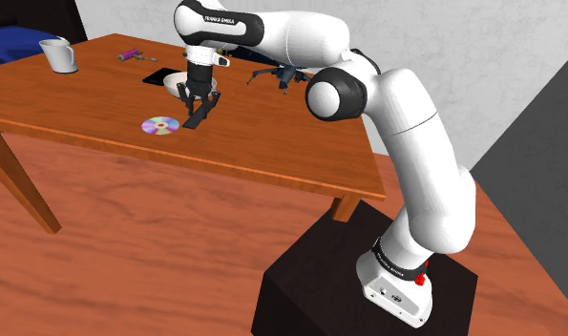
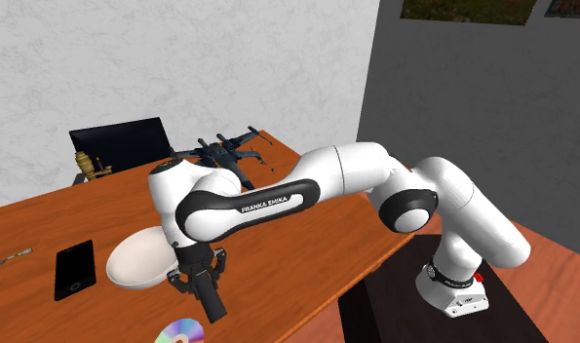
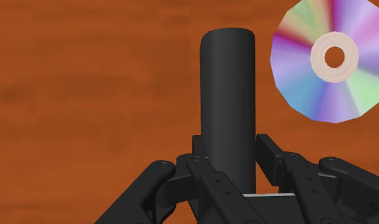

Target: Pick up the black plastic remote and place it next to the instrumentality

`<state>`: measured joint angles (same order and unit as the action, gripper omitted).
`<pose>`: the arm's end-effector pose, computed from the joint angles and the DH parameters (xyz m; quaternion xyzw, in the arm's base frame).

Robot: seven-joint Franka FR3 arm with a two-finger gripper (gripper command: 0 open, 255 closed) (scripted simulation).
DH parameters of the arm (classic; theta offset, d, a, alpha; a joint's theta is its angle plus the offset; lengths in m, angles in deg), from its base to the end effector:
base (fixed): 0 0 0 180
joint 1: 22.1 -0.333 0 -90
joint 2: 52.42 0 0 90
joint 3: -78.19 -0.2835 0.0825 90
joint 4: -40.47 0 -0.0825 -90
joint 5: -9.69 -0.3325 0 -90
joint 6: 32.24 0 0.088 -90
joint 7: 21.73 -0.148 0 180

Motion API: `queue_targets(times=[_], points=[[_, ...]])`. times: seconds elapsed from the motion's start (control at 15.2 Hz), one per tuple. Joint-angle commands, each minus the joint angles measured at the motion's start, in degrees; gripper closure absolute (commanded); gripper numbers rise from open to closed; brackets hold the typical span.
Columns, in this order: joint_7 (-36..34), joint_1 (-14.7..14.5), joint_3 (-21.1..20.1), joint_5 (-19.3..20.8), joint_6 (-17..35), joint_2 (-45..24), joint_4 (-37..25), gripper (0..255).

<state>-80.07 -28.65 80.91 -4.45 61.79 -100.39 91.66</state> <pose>0.6771 0.0909 0.3382 -0.8800 0.4613 0.0922 0.0664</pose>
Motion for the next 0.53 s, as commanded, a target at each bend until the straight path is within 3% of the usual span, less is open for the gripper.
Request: queue_targets(times=[0.0,0.4,0.46], points=[[0.14,-0.08,0.01,-0.02,0.9,0.0,0.85,255],[0.13,-0.08,0.01,-0.02,0.88,-0.02,0.81,255],[0.13,-0.08,0.01,-0.02,0.89,-0.02,0.82,0]])
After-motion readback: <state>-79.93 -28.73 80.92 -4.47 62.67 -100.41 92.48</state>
